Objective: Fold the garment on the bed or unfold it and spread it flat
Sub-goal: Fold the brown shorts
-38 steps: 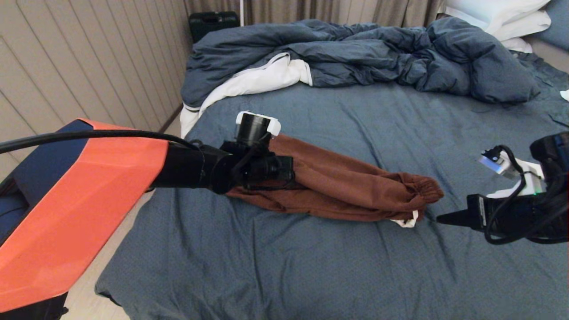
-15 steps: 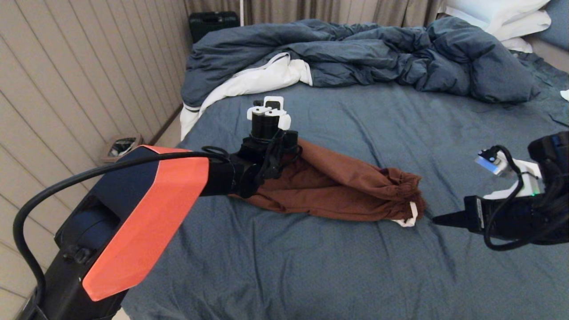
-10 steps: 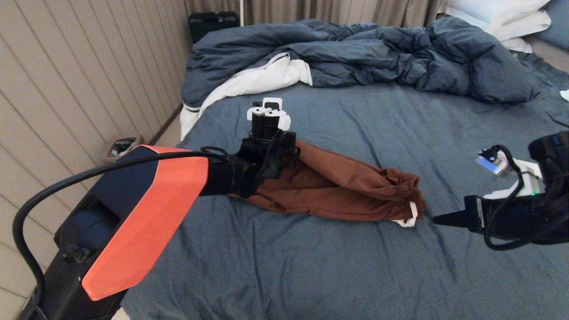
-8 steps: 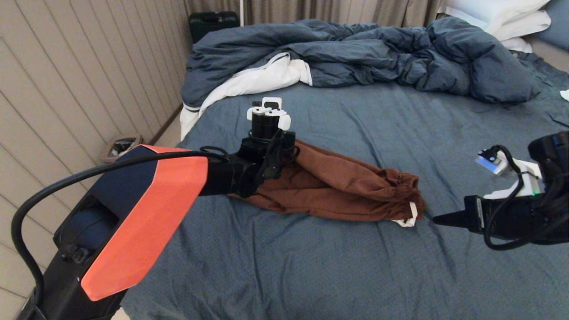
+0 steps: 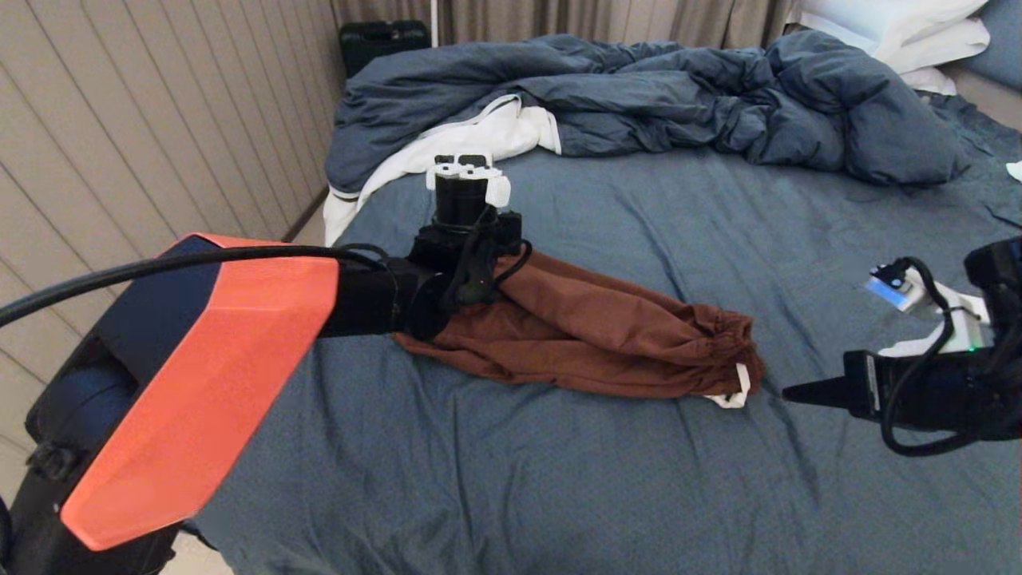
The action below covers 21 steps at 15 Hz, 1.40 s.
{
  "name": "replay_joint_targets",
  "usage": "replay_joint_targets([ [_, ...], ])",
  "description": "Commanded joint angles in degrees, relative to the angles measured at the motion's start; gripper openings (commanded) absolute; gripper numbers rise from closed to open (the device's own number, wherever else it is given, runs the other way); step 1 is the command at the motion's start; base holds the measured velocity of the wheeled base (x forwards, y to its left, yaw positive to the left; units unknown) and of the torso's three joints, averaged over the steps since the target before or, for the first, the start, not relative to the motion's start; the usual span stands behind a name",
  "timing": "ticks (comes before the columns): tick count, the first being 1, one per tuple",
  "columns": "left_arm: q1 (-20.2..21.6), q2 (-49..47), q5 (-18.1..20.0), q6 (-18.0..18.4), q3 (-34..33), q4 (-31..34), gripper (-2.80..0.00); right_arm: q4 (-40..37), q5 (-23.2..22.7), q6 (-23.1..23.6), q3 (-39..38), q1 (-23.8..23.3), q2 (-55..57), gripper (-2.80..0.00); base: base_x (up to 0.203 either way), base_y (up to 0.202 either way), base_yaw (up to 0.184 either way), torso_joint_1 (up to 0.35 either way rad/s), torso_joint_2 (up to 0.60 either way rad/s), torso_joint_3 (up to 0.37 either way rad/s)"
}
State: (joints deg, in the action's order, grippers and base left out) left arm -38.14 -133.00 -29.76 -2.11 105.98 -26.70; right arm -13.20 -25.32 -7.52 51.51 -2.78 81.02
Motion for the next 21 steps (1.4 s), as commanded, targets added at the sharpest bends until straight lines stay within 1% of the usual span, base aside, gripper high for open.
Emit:
replay_joint_targets([
  [1, 0.07, 6.34, -0.22, -0.32, -6.13, 0.15, 0.00, -0.17, -0.17, -0.45, 0.32, -0.38, -4.19, -2.80, 0.000, 0.000, 0.000, 0.000, 0.00, 0.000],
  [3, 0.54, 10.76, -0.01, -1.99, -14.96, 1.11, 0.00, -1.68, 0.16, -2.36, 3.07, -1.09, -5.63, -2.80, 0.000, 0.000, 0.000, 0.000, 0.00, 0.000],
  [4, 1.02, 13.10, 0.42, -3.47, -20.05, 2.33, 0.00, -3.97, 0.32, -3.07, 4.95, -1.79, -5.31, -2.80, 0.000, 0.000, 0.000, 0.000, 0.00, 0.000],
  [5, 1.91, 15.77, 1.74, -5.73, -24.97, 4.30, 0.00, -6.46, 0.31, -3.32, 6.81, -2.66, -3.97, -2.80, 0.000, 0.000, 0.000, 0.000, 0.00, 0.000],
  [6, 3.44, 18.76, 4.00, -8.27, -28.56, 7.47, 0.00, -7.99, 0.29, -3.49, 8.49, -3.25, -1.92, -0.03, 0.000, 0.000, 0.000, 0.000, 0.00, 0.000],
  [7, 6.29, 21.44, 7.39, -11.29, -30.70, 13.34, 0.00, -9.18, 0.31, -3.64, 10.27, -3.73, 0.12, 0.00, 0.000, 0.000, 0.000, 0.000, 0.00, 0.000],
  [8, 9.30, 24.02, 11.80, -14.15, -31.59, 19.67, 0.00, -9.90, 0.38, -3.74, 11.85, -3.97, 2.34, 0.00, 0.000, 0.000, 0.000, 0.000, 0.00, 0.000],
  [9, 11.94, 26.78, 16.20, -16.21, -32.26, 24.48, 0.00, -10.51, 0.42, -3.73, 13.31, -4.08, 4.44, 0.00, 0.000, 0.000, 0.000, 0.000, 0.00, 0.000],
  [10, 14.19, 29.12, 19.97, -17.53, -33.17, 27.94, 0.00, -11.20, 0.44, -3.56, 14.31, -4.03, 5.86, 0.00, 0.000, 0.000, 0.000, 0.000, 0.00, 0.000],
  [11, 16.03, 31.47, 23.06, -18.47, -35.38, 29.90, 0.00, -11.34, 0.51, -3.24, 14.71, -3.80, 7.21, 0.00, 0.000, 0.000, 0.000, 0.000, 0.00, 0.000],
  [13, 17.11, 34.65, 25.25, -19.28, -40.58, 30.90, 0.00, -11.22, 0.38, -2.87, 15.32, -3.62, 9.18, 0.00, 0.000, 0.000, 0.000, 0.000, 0.00, 0.000],
  [15, 17.29, 36.40, 25.90, -19.73, -44.84, 30.72, 0.00, -11.27, 0.12, -2.89, 15.41, -1.96, 10.05, 0.00, 0.000, 0.000, 0.000, 0.000, 0.00, 0.000],
  [17, 17.31, 37.41, 26.12, -21.51, -48.68, 27.17, 0.00, -11.13, 0.25, -3.04, 15.61, 0.81, 12.21, 0.00, 0.000, 0.000, 0.000, 0.000, 0.00, 0.000],
  [20, 17.31, 37.71, 26.15, -22.02, -53.45, 19.39, 0.00, -11.31, 0.27, -4.29, 19.17, 3.91, 15.64, 0.00, 0.000, 0.000, 0.000, 0.000, 0.00, 0.000],
  [21, 17.31, 37.74, 26.14, -22.00, -53.86, 18.73, 0.00, -11.28, 0.36, -4.58, 20.18, 4.35, 16.70, 0.00, 0.000, 0.000, 0.000, 0.000, 0.00, 0.000],
])
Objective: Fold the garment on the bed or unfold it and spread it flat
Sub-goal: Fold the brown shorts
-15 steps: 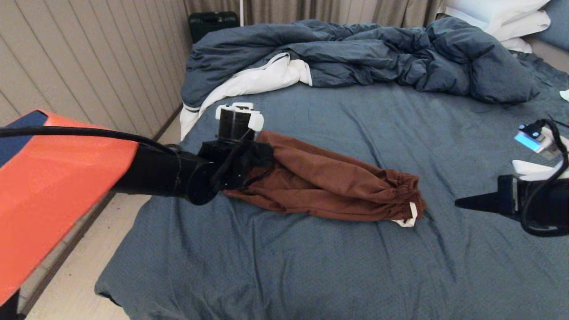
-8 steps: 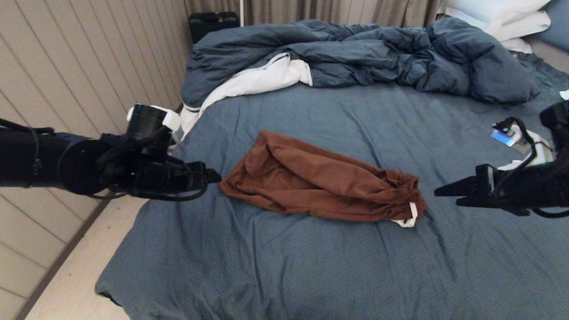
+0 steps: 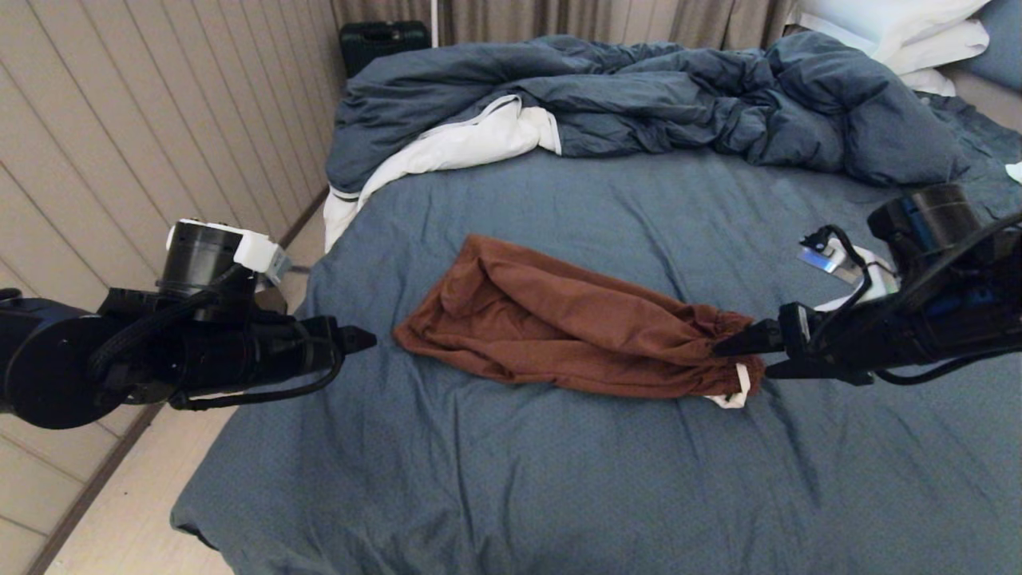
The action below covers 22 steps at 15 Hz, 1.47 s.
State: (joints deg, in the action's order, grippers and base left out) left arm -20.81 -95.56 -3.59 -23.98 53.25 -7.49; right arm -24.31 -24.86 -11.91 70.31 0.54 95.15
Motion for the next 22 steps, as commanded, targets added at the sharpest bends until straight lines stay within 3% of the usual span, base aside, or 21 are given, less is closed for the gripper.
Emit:
replay_joint_targets([
  [1, -0.02, 0.38, -0.02, -0.12, -1.67, -0.56, 0.00, -0.16, -0.03, -0.27, 2.39, 1.16, 3.94, 0.00, 0.000, 0.000, 0.000, 0.000, 0.00, 0.000],
  [7, -0.05, 0.31, 2.06, -0.37, -3.22, -1.91, 0.00, -0.20, 2.64, -1.46, 12.17, 2.15, 13.03, 0.00, 0.000, 0.000, 0.000, 0.000, 0.00, 0.000],
  [8, -0.11, 0.20, 2.09, -0.54, -3.15, -1.92, 0.00, -0.14, 3.63, -1.71, 12.79, 2.74, 13.50, -2.80, 0.000, 0.000, 0.000, 0.000, 0.00, 0.000],
  [17, -0.11, -0.43, 2.97, -0.98, -3.42, -1.92, 0.00, -0.04, 4.55, -4.07, 14.92, 3.30, 11.51, -2.80, 0.000, 0.000, 0.000, 0.000, 0.00, 0.000],
  [19, -0.11, -0.27, 3.21, -0.98, -4.17, -2.81, 0.00, -0.04, 4.55, -7.98, 16.47, 2.71, 13.01, -2.80, 0.000, 0.000, 0.000, 0.000, 0.00, 0.000],
  [22, -0.17, -0.16, 3.23, -0.84, -6.23, -6.23, 0.00, -0.05, 4.70, -18.51, 20.04, 1.54, 16.35, -2.80, 0.000, 0.000, 0.000, 0.000, 0.00, 0.000],
])
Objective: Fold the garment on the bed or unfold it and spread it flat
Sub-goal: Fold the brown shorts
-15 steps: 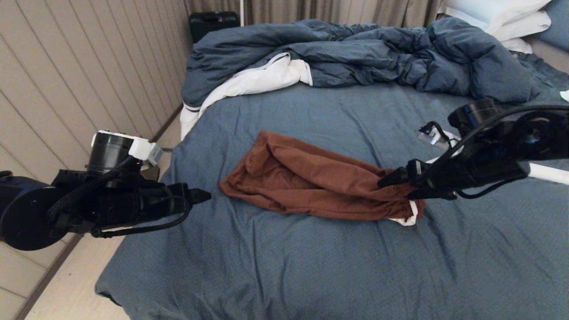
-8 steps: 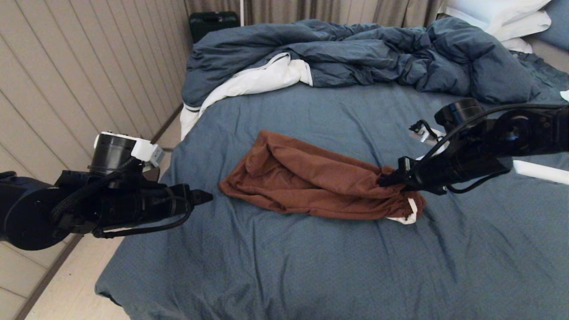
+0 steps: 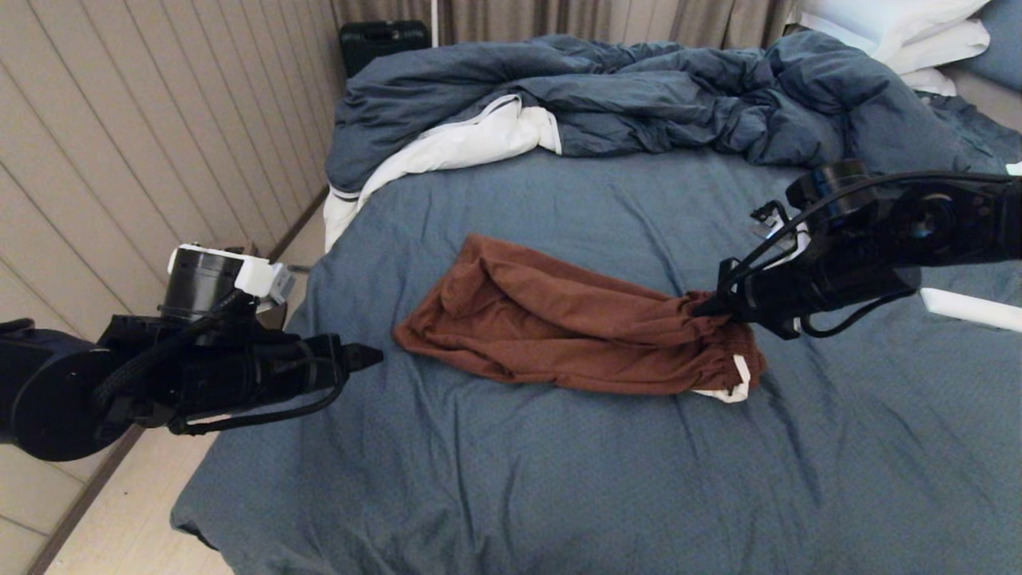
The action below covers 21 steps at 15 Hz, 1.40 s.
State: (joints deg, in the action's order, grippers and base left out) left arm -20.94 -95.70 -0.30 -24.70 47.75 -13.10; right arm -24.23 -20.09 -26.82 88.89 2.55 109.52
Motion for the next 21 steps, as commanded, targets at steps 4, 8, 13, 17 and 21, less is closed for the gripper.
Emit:
replay_joint_targets([
  [4, -0.06, -0.17, 0.04, -0.09, -1.33, -1.38, 0.00, -0.69, 0.15, -15.84, 6.25, -2.95, 5.39, -2.80, 0.000, 0.000, 0.000, 0.000, 0.00, 0.000],
  [8, -0.20, -0.19, 0.04, -0.09, -1.61, -1.40, 0.00, -1.14, 0.33, -23.57, 8.39, -6.00, 8.09, -2.80, 0.000, 0.000, 0.000, 0.000, 0.00, 0.000],
  [13, -0.32, -0.19, 0.28, -0.17, -2.18, -1.44, 0.00, -1.17, 0.23, -27.41, 9.46, -7.73, 8.08, -2.80, 0.000, 0.000, 0.000, 0.000, 0.00, 0.000],
  [17, -0.50, 0.08, 1.01, -0.17, -2.75, -2.37, 0.00, -1.08, 0.08, -26.61, 8.49, -7.56, 6.49, 0.00, 0.000, 0.000, 0.000, 0.000, 0.00, 0.000],
  [21, -0.50, 0.33, 1.01, -0.17, -2.84, -2.37, 0.00, -1.17, -0.21, -23.48, 7.19, -6.86, 3.37, 0.00, 0.000, 0.000, 0.000, 0.000, 0.00, 0.000],
])
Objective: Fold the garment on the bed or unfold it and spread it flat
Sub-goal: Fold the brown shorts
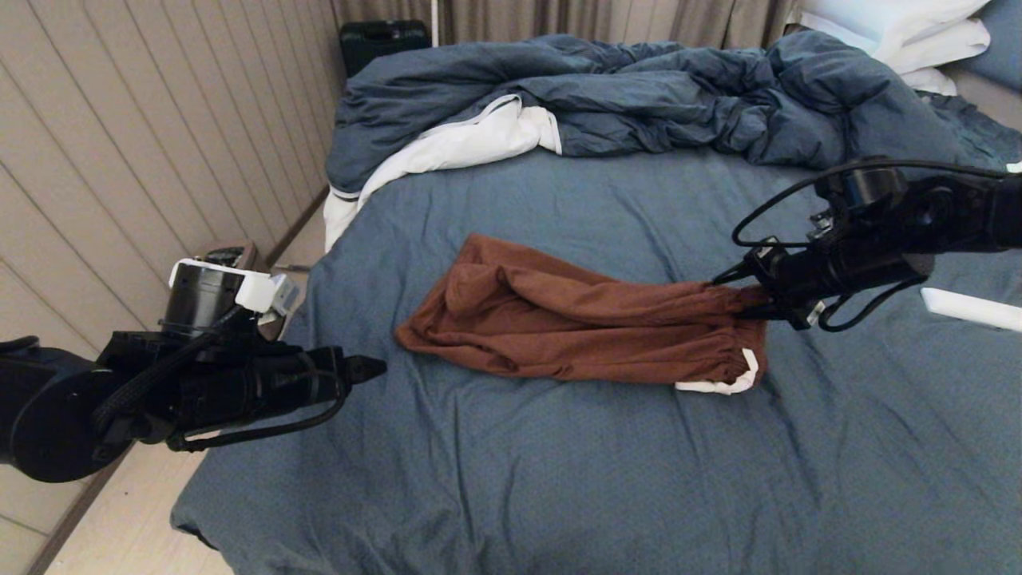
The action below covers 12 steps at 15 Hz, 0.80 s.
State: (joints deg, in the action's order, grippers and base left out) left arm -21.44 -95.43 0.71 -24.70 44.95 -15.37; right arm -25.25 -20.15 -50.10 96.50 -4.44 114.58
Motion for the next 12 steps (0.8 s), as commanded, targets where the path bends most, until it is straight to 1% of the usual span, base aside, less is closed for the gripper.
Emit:
replay_joint_targets([
  [1, 0.00, 0.15, 0.00, -0.17, -0.03, -0.10, 0.00, -0.21, -0.15, -0.17, -0.67, 0.26, -2.64, 0.00, 0.000, 0.000, 0.000, 0.000, 0.00, 0.000],
  [5, 0.00, 0.28, 0.08, -0.17, -0.12, -0.10, 0.00, -0.11, -0.12, 1.42, -4.57, 2.50, -9.83, 0.00, 0.000, 0.000, 0.000, 0.000, 0.00, 0.000],
  [8, 0.00, 0.95, 0.08, -0.17, -0.43, -0.10, 0.00, -0.19, 0.00, 4.83, -8.99, 4.35, -16.26, 0.00, 0.000, 0.000, 0.000, 0.000, 0.00, 0.000],
  [10, -0.05, 1.05, 0.08, -0.26, -0.67, -0.10, 0.00, -0.20, 0.26, 8.22, -13.26, 4.43, -19.76, 0.00, 0.000, 0.000, 0.000, 0.000, 0.00, 0.000],
  [12, -0.08, 1.62, 0.08, -0.21, -1.06, -0.10, 0.00, -2.60, 0.43, 15.66, -15.74, 3.14, -21.13, 0.00, 0.000, 0.000, 0.000, 0.000, 0.00, 0.000],
])
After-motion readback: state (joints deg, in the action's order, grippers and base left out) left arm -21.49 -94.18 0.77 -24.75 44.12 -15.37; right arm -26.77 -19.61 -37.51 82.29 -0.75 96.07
